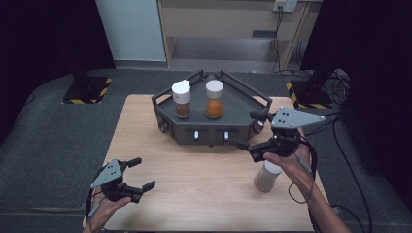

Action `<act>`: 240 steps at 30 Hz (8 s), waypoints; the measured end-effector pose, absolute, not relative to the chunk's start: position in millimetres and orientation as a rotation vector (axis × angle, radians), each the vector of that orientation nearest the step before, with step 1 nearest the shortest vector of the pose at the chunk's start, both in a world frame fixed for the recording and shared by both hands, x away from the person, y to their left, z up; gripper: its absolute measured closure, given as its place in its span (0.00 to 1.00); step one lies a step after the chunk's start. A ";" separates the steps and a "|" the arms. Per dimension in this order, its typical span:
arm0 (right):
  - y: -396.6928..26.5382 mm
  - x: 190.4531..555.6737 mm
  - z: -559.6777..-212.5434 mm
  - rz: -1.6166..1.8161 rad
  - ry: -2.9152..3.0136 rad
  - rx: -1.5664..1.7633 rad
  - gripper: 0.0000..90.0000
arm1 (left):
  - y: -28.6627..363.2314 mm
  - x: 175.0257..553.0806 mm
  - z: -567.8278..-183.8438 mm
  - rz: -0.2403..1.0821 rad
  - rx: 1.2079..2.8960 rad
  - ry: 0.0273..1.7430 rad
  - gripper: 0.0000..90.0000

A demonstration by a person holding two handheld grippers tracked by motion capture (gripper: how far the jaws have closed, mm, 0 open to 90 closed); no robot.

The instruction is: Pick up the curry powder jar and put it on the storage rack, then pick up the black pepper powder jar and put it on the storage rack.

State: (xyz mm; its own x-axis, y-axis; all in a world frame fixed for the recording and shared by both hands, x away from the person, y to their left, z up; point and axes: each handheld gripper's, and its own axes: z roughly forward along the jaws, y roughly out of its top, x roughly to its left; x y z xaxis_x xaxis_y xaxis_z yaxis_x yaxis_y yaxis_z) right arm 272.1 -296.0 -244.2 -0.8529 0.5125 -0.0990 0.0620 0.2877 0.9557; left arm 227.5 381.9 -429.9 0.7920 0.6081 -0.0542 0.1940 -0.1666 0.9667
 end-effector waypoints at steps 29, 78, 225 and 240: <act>-340.2 231.7 -347.6 1.617 2.180 0.693 0.10 | 380.8 229.1 -430.3 0.400 1.736 0.619 0.01; -341.9 227.4 -389.5 1.573 2.295 0.682 0.10 | 374.6 232.6 -432.4 0.345 1.721 0.529 0.01; -374.8 245.8 -360.2 1.368 2.254 0.994 0.09 | 384.2 227.2 -433.4 0.382 1.695 0.602 0.01; -363.8 257.1 -368.5 1.321 2.278 0.990 0.17 | 384.3 227.2 -433.5 0.382 1.694 0.602 0.01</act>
